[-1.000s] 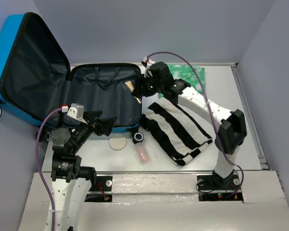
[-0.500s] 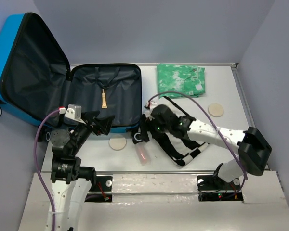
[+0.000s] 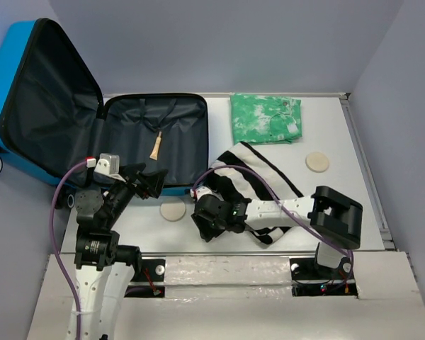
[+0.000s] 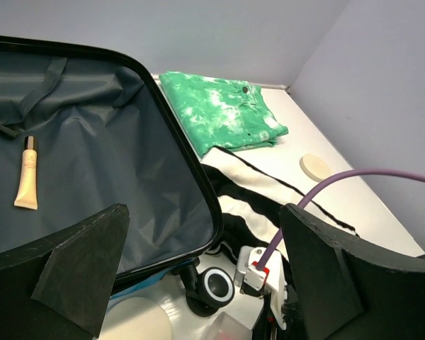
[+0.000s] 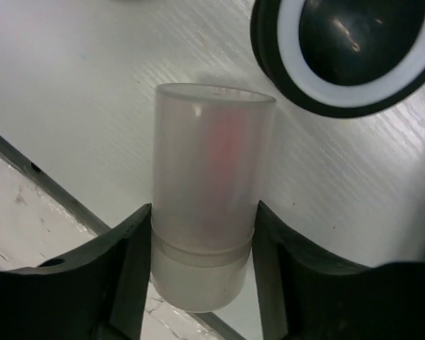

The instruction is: Pack the luggage

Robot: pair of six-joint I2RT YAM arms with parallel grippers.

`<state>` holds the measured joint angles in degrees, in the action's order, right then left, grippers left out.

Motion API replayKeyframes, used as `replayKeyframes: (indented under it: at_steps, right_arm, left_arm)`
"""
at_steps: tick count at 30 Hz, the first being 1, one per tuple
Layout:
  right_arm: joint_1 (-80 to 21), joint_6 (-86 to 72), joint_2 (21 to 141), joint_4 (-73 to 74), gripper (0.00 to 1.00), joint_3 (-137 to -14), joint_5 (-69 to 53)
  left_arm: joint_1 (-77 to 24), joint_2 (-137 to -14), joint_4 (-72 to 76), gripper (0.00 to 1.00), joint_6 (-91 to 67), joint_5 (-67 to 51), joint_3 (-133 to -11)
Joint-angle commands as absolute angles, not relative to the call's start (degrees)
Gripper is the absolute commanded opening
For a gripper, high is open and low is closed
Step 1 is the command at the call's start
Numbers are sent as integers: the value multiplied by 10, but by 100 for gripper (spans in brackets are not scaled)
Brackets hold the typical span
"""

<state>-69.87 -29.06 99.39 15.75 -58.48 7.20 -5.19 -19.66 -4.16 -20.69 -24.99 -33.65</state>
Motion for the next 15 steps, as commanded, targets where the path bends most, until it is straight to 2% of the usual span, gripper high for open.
replayKeyframes:
  at_steps: [1, 2, 6, 8, 11, 12, 13, 14, 15]
  right_arm:
    - [-713, -313, 973, 178, 43, -606, 146]
    - [-719, -314, 949, 186, 36, -609, 153]
    - [-733, -300, 883, 210, 36, -635, 129]
    - [-733, -266, 878, 211, 35, -664, 157]
    - [-689, -204, 918, 219, 34, -788, 170]
    - [-675, -191, 955, 218, 34, -866, 170]
    - [-645, -171, 976, 218, 37, -907, 171]
    - [-632, -163, 998, 219, 48, -947, 186]
    - [-621, -159, 1020, 223, 81, -981, 195]
  left_arm:
    - [-53, -200, -26, 99, -213, -258, -338]
    - [-53, -200, -26, 99, -213, -259, -338]
    - [-53, -201, -26, 99, -213, -259, -339]
    - [-52, -201, -26, 99, -214, -258, -338]
    - [-53, -201, -28, 99, -214, -253, -339]
    - [-53, -203, -28, 99, -214, -251, -339]
    - [-53, -203, -29, 99, -214, -250, -339]
    - [-53, -204, -31, 99, -213, -249, -340]
    - [-53, -206, -32, 99, -212, -244, -341]
